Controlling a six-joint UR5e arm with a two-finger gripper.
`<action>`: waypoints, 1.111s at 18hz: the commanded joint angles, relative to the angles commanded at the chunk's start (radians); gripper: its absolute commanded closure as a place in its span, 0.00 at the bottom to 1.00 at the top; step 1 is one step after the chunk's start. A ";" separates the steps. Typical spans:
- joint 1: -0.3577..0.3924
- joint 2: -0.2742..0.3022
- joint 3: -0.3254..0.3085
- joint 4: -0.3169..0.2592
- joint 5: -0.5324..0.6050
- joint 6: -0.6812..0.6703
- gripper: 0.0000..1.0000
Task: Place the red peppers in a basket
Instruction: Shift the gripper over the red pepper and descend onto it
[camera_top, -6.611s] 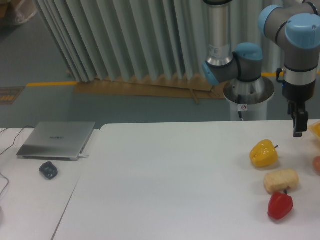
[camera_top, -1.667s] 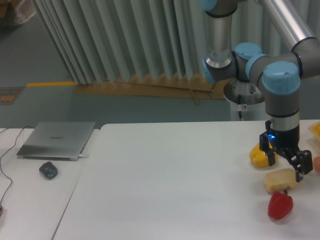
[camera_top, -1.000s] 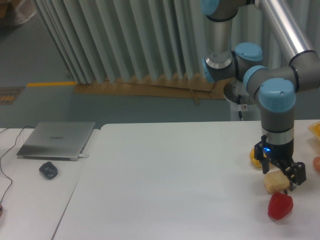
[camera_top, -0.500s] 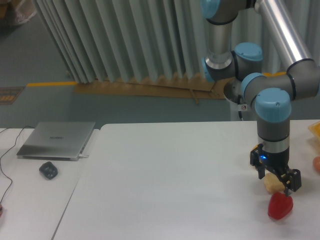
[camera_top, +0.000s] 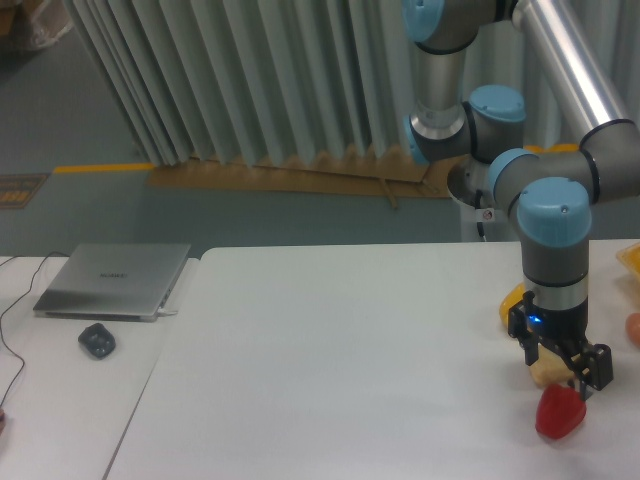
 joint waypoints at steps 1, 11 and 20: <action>0.000 -0.002 -0.003 0.003 0.002 0.002 0.00; 0.003 -0.032 -0.012 0.014 0.038 0.014 0.00; 0.005 -0.049 -0.011 0.015 0.038 0.014 0.00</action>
